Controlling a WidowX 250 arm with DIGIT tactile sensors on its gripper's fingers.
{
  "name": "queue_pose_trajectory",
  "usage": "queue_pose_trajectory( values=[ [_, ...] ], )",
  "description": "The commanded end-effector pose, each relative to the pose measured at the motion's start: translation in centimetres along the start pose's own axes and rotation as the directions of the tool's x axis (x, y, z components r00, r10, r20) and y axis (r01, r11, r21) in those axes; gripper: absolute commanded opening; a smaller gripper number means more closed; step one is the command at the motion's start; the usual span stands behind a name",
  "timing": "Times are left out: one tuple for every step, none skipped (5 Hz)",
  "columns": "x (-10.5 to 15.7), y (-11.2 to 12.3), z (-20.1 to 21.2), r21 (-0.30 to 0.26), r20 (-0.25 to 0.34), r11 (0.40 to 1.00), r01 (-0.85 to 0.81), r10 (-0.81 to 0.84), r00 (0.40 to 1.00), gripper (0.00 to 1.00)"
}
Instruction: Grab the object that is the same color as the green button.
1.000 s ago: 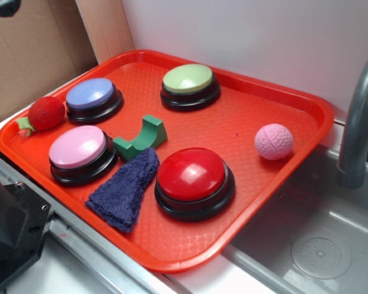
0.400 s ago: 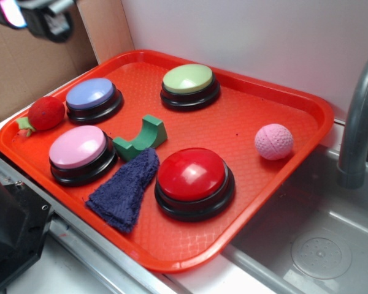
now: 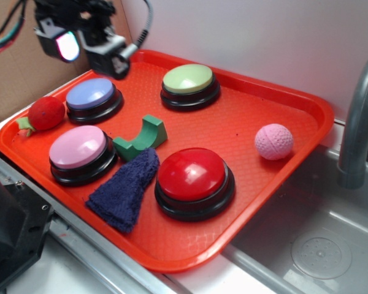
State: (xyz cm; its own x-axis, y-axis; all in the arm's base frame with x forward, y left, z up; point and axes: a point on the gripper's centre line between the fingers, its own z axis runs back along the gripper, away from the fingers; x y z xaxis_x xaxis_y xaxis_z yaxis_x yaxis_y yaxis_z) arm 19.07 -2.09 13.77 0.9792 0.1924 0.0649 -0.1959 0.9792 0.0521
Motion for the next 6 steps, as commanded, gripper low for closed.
queue_pose_trajectory(
  values=[
    [2.3,-0.1,-4.2,-0.011,-0.034,1.000,-0.014,0.014,0.999,1.00],
    [3.1,-0.3,-6.6,0.015,-0.049,0.999,-0.029,0.030,0.998,1.00],
    [3.5,-0.4,-8.6,0.055,-0.059,0.998,-0.039,0.042,0.997,1.00],
    [4.1,-0.4,-10.3,0.041,-0.081,0.999,-0.026,0.029,0.996,1.00],
    [4.2,-1.1,-11.3,0.012,-0.072,1.000,-0.015,0.016,0.997,1.00],
    [4.2,-1.2,-11.8,0.012,-0.073,1.000,-0.015,0.016,0.997,1.00]
  ],
)
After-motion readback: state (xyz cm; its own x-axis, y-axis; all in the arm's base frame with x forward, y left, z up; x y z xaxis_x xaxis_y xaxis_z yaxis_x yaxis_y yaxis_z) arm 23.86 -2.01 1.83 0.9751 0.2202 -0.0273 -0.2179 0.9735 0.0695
